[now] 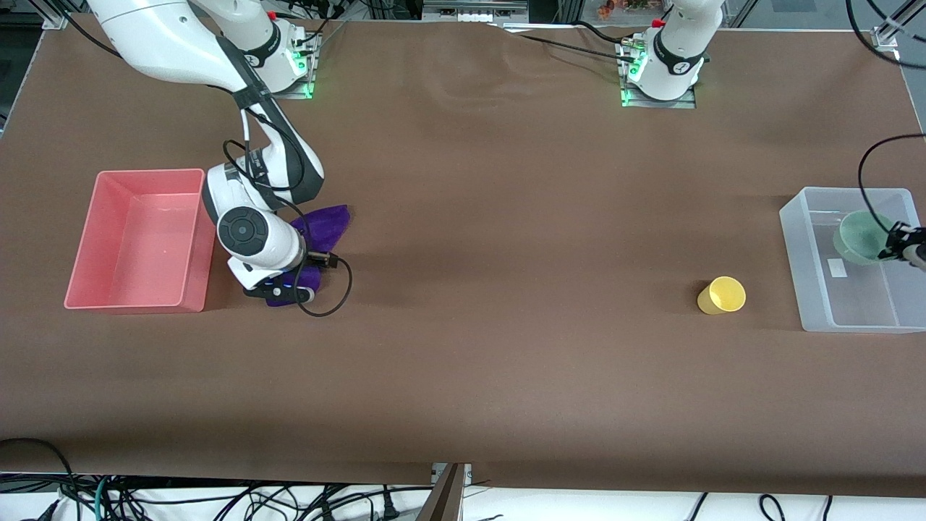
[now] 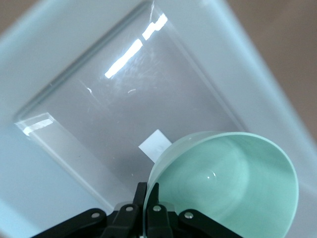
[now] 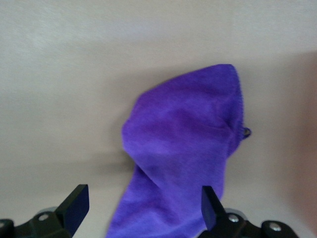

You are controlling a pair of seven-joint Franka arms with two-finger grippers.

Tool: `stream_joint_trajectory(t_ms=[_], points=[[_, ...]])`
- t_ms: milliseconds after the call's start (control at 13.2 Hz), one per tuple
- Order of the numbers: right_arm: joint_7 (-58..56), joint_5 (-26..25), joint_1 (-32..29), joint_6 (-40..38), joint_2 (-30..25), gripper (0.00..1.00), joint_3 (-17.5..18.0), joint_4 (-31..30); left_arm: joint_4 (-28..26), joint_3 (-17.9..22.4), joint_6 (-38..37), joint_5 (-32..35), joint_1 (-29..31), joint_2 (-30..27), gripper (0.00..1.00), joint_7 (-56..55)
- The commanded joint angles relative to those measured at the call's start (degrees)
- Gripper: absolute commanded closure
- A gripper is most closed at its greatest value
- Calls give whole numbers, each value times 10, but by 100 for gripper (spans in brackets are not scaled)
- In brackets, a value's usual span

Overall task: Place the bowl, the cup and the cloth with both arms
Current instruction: 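Lower the green bowl into the clear bin and open the left gripper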

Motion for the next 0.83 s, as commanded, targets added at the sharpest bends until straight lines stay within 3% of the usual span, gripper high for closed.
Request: stream_joint_trajectory(t_ms=[0, 76, 152, 228, 455, 531, 607, 683, 759], points=[[-8, -13, -3, -12, 1, 0, -7, -12, 31, -9, 47, -1, 21, 62, 100, 20], [-8, -13, -3, -12, 7, 0, -7, -19, 31, -8, 64, -1, 21, 68, 100, 21], [-8, -13, -3, -10, 15, 0, -10, -23, 30, -9, 65, -1, 21, 68, 74, 12], [-8, -13, -3, -7, 23, 0, -14, -26, 30, -9, 65, -8, 21, 68, 1, 7], [-9, -13, -4, -1, 37, 1, -16, -27, 37, -15, -1, -18, 16, 19, 0, 3], [-9, -13, -3, 9, 42, 10, -20, -27, 50, -19, -43, -17, 11, -6, 0, 2], [-10, -14, -3, 14, 49, 32, -24, -27, 69, -33, -94, -17, 7, -25, 0, -1], [-14, -15, -2, 17, 54, 67, -24, -27, 86, -51, -141, -17, 6, -37, 0, -15], [-15, -16, -1, 17, 56, 95, -23, -26, 99, -74, -177, -15, 6, -46, 0, -46]])
